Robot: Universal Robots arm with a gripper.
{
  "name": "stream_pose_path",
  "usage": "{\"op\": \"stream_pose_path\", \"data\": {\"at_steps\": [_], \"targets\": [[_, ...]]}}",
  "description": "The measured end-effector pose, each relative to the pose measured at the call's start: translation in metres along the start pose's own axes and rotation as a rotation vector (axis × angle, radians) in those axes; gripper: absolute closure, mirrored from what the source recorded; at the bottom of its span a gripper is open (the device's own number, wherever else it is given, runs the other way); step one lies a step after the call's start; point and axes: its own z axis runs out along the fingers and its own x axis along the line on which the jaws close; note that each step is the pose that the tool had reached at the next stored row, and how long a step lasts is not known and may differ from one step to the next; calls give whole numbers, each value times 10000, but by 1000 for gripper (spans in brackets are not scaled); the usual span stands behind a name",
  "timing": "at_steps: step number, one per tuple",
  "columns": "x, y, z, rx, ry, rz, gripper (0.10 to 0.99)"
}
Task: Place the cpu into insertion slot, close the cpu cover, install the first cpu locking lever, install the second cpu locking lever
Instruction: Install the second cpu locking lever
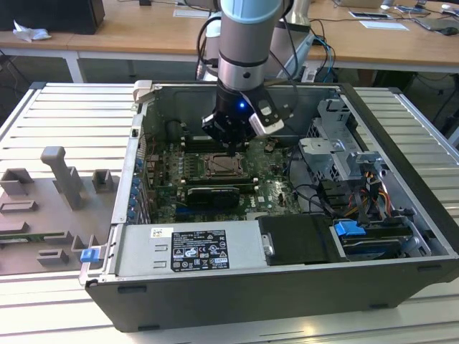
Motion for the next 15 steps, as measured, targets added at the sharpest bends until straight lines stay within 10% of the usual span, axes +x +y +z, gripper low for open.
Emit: {"op": "stream_pose_path", "data": {"at_steps": [15], "targets": [[19, -266, -35, -11, 19, 1, 980]]}}
